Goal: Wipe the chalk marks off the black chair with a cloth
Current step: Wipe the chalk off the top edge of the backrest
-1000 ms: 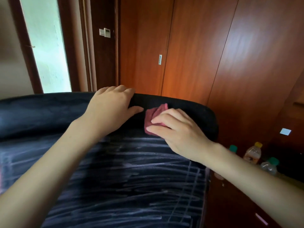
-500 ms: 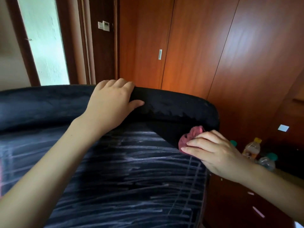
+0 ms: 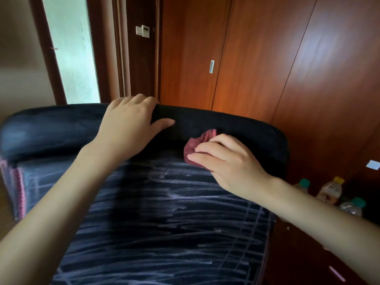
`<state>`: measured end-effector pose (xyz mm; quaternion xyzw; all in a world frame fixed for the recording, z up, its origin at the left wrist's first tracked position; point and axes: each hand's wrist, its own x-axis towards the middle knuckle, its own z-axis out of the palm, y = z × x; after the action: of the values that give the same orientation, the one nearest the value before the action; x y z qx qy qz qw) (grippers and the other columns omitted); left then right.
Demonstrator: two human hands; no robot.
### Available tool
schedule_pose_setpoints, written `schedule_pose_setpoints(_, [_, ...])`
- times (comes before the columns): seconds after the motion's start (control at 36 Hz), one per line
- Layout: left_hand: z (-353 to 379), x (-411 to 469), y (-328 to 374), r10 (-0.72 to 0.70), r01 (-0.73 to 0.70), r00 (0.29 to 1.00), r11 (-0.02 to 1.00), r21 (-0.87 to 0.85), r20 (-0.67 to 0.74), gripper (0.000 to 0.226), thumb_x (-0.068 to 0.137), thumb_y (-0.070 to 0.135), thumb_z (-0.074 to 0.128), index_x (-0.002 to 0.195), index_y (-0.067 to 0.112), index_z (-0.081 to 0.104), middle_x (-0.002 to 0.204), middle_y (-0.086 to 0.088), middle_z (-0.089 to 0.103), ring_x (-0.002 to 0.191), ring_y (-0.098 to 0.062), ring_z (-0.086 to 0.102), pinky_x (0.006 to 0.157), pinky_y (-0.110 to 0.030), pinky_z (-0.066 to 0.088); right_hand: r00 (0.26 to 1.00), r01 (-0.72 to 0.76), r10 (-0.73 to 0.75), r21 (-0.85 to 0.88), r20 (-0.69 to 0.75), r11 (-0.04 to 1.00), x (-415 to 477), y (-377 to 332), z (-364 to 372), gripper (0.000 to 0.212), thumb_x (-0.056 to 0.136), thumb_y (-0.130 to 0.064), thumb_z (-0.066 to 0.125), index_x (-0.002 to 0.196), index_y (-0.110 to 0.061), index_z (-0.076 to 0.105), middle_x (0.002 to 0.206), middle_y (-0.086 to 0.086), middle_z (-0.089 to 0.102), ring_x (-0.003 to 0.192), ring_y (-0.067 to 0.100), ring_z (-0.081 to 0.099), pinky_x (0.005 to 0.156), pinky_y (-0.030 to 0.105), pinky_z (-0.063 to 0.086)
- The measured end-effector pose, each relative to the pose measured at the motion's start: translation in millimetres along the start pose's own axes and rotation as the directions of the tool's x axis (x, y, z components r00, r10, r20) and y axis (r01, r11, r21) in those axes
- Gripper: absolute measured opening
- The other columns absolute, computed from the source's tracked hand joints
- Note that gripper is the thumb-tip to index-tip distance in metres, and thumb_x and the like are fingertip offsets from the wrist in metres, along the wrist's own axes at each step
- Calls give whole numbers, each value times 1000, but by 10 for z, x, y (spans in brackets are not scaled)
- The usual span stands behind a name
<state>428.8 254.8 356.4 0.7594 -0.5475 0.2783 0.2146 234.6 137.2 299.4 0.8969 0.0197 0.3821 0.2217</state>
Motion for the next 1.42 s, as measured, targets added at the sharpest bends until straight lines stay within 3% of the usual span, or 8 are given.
schedule_pose_setpoints(0.33, [-19, -26, -44, 21, -21, 1000, 1000, -10, -12, 61, 87, 58, 42, 118, 9, 58, 109, -13, 62, 105, -34, 56, 91, -42, 37, 974, -20, 42, -100, 223, 995, -751, 130, -456, 30, 86, -1, 46, 103, -10, 70, 94, 11, 63, 85, 29, 52, 76, 42, 50])
schedule_pose_setpoints(0.56, [-67, -62, -77, 14, -14, 1000, 999, -33, 12, 58, 89, 54, 48, 124, 8, 55, 117, -12, 59, 110, -32, 54, 95, -39, 38, 996, 91, -90, 24, -21, 996, 373, -160, -255, 23, 86, 2, 54, 96, -5, 74, 92, 13, 66, 84, 33, 59, 73, 41, 51])
schedule_pose_setpoints(0.67, [-58, -86, -140, 11, -11, 1000, 999, -32, 8, 59, 87, 53, 49, 128, 10, 54, 117, -12, 58, 109, -32, 54, 94, -40, 39, 994, 99, -101, 47, 42, 994, 578, -314, 56, 22, 79, 5, 59, 92, -7, 72, 89, 10, 63, 84, 32, 58, 70, 43, 49])
schedule_pose_setpoints(0.83, [-39, -86, -159, 17, -16, 1000, 999, -34, 7, 63, 85, 55, 46, 129, 10, 53, 116, -14, 58, 107, -34, 54, 92, -41, 38, 993, 41, -44, 31, 110, 999, 61, -192, 27, 22, 81, -5, 53, 90, -8, 73, 82, 6, 61, 82, 25, 49, 75, 32, 38])
schedule_pose_setpoints(1.03, [-25, -100, -144, 15, -16, 1000, 1000, -17, -14, 63, 85, 53, 46, 126, 7, 55, 115, -18, 58, 106, -39, 54, 92, -44, 38, 971, -9, 14, -21, 237, 1000, -518, -53, -211, 22, 83, -11, 55, 96, -10, 73, 87, 6, 63, 80, 29, 57, 72, 40, 48])
schedule_pose_setpoints(1.14, [-71, -115, -171, 30, -31, 999, 999, -37, -23, 57, 88, 48, 54, 126, 7, 55, 115, -18, 59, 105, -39, 55, 91, -44, 39, 976, 57, -51, -19, 210, 998, -424, -60, -279, 20, 83, -3, 55, 93, -7, 72, 85, 10, 62, 77, 31, 56, 73, 42, 51])
schedule_pose_setpoints(1.31, [-164, -178, -297, -20, 20, 1000, 999, -44, -6, 59, 88, 48, 53, 132, 8, 51, 125, -15, 54, 113, -35, 51, 96, -43, 37, 994, 106, -106, 38, -7, 994, 309, -184, -235, 15, 82, 5, 63, 92, -1, 73, 87, 16, 64, 78, 34, 59, 67, 42, 49])
schedule_pose_setpoints(1.42, [-170, -215, -393, -55, 54, 998, 998, -35, -16, 59, 88, 48, 52, 131, 8, 52, 122, -15, 56, 111, -34, 52, 94, -43, 38, 987, 152, -153, 30, 57, 988, 776, -390, 31, 23, 79, 5, 51, 89, -5, 69, 89, 12, 61, 83, 32, 57, 69, 43, 46])
